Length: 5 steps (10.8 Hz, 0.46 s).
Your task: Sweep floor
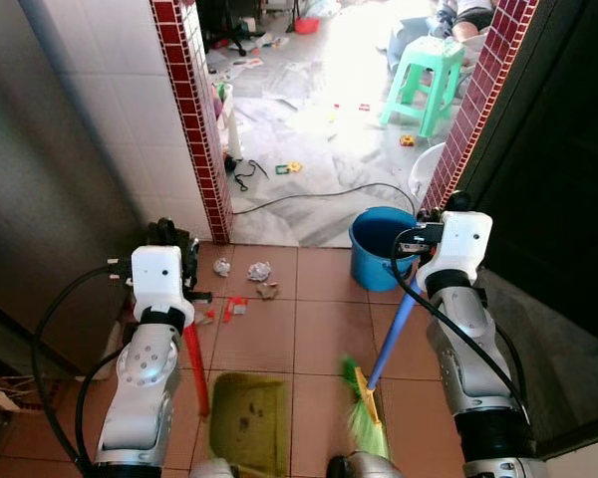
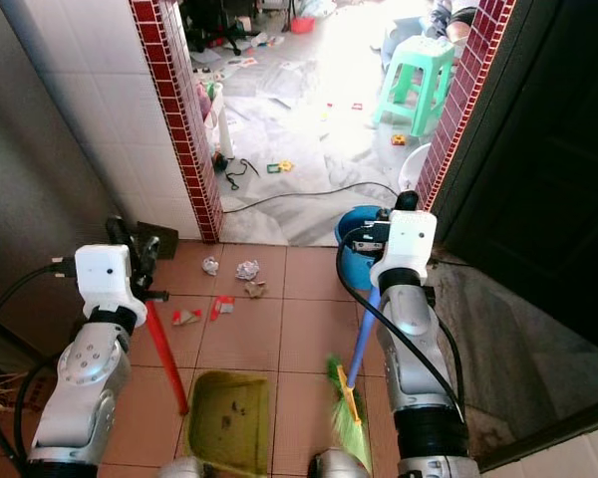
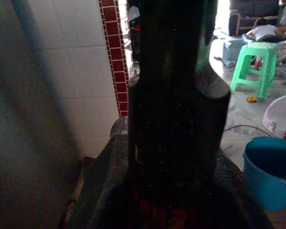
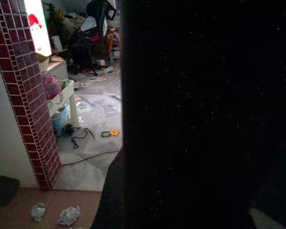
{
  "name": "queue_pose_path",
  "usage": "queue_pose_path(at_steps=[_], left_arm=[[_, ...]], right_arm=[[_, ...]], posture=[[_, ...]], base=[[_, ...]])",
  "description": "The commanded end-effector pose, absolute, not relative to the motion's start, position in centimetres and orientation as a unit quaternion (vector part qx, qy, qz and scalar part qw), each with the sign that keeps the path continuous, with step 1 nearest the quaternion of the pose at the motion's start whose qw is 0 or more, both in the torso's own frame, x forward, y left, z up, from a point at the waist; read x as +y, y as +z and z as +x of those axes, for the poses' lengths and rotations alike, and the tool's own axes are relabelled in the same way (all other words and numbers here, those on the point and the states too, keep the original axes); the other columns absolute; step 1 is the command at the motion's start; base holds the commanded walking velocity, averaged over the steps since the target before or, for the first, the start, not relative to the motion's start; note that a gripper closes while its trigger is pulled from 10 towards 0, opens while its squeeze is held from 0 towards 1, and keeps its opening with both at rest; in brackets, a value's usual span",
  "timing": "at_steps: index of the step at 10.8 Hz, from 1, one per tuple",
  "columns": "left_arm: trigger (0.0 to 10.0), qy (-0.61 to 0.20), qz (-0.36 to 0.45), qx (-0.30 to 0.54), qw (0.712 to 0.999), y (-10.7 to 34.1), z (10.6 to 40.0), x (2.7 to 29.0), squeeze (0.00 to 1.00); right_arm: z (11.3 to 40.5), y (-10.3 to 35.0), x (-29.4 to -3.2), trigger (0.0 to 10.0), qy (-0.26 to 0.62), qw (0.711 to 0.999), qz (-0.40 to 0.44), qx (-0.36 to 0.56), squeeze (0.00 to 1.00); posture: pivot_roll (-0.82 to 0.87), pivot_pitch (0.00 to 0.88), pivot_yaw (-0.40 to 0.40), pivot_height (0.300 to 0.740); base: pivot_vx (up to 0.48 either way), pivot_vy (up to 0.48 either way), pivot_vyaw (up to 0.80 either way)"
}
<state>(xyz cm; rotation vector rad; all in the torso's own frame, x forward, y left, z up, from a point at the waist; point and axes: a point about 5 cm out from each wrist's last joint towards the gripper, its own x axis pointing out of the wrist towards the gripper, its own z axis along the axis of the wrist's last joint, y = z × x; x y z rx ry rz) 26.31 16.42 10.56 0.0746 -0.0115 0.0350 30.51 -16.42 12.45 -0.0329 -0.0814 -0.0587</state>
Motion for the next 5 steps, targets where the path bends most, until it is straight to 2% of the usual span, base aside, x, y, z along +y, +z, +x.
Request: queue_pose_path(at_steps=[1, 5], left_arm=[[10.0, 0.025, 0.042, -0.038, 0.998, 12.1, 26.6, 16.9, 0.0], [10.0, 0.034, 0.041, -0.045, 0.998, 12.5, 26.6, 17.4, 0.0]], right_arm=[[31.1, 13.8, -16.3, 10.0, -0.02, 0.998, -0.019, -0.063, 0.0], [31.6, 14.1, -15.2, 10.0, 0.007, 0.998, -0.008, -0.068, 0.0]], posture=[[-0.04, 0.0, 0.025, 0.74], [-0.02, 0.002, 0.013, 0.74]], base=[[0.0, 0.247, 0.0], [0.301, 0.315, 0.0]])
